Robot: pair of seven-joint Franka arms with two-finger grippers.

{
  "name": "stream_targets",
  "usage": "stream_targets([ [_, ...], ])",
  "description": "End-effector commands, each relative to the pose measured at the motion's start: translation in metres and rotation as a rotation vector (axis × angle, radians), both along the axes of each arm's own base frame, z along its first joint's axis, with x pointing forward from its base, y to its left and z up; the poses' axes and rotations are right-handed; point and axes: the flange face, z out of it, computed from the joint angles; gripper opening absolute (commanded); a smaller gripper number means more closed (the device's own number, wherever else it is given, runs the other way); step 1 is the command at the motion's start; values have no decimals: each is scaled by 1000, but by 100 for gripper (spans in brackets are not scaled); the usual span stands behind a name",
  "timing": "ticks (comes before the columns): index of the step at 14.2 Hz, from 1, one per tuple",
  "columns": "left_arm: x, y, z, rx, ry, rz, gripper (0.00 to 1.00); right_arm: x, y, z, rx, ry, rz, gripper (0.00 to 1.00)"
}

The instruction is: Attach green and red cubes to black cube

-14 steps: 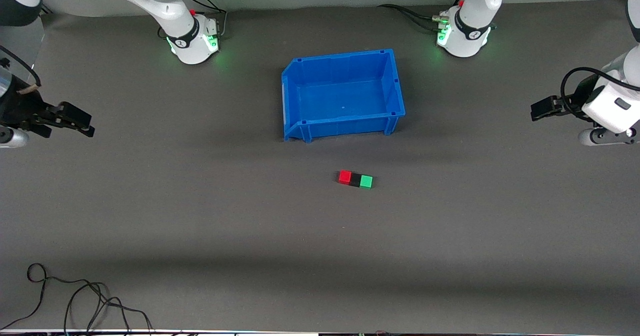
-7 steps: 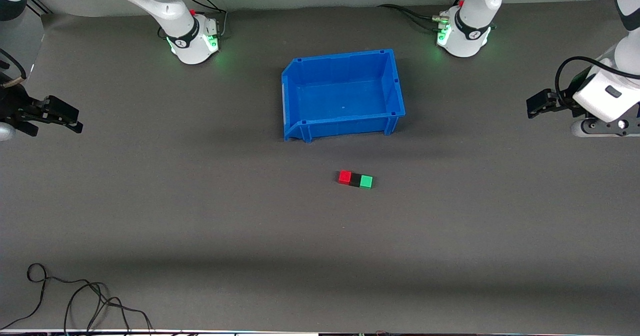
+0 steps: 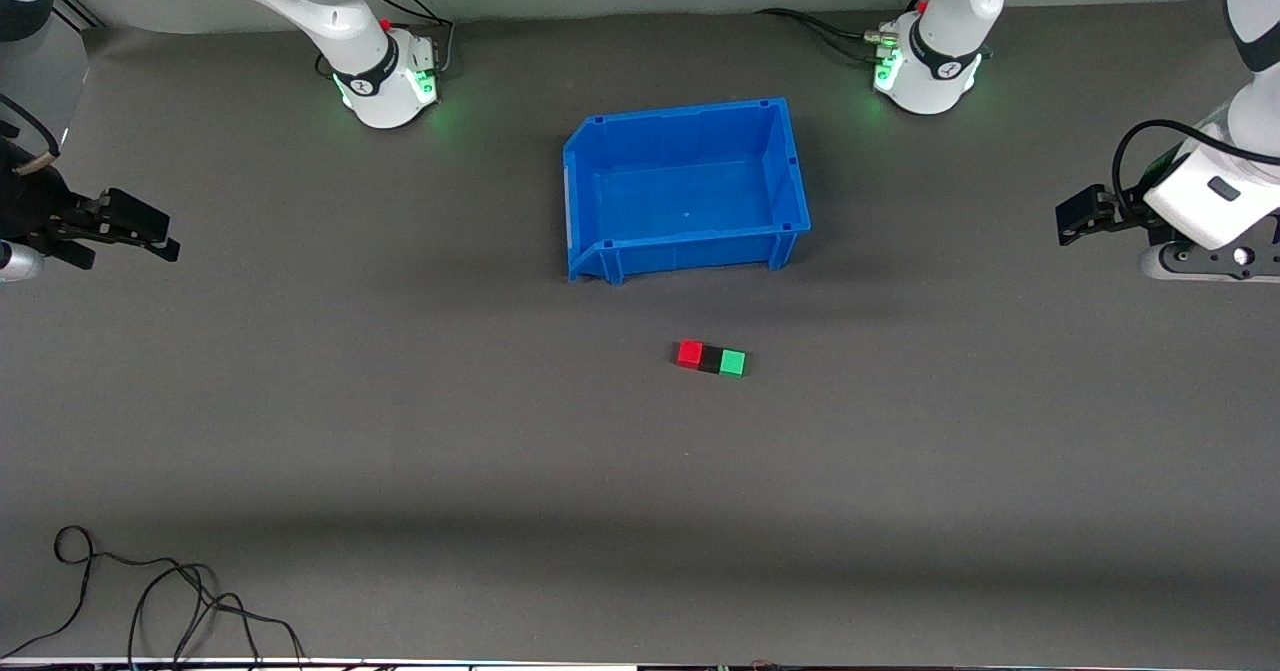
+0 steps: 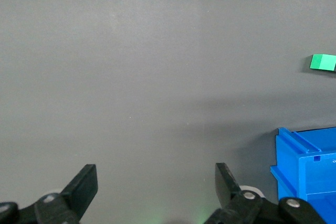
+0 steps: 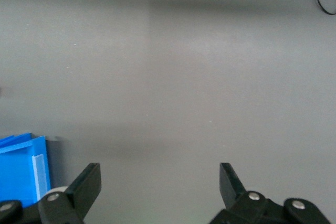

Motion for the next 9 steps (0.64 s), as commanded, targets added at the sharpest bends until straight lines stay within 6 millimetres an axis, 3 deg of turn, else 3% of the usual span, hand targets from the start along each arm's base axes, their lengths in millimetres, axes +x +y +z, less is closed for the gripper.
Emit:
stream_targets([
  [1, -6, 2, 2, 14, -13, -19, 100, -8, 2, 5, 24, -4, 15, 100],
  [9, -6, -1, 2, 15, -11, -20, 100, -6, 1, 2, 22, 2, 12, 100],
])
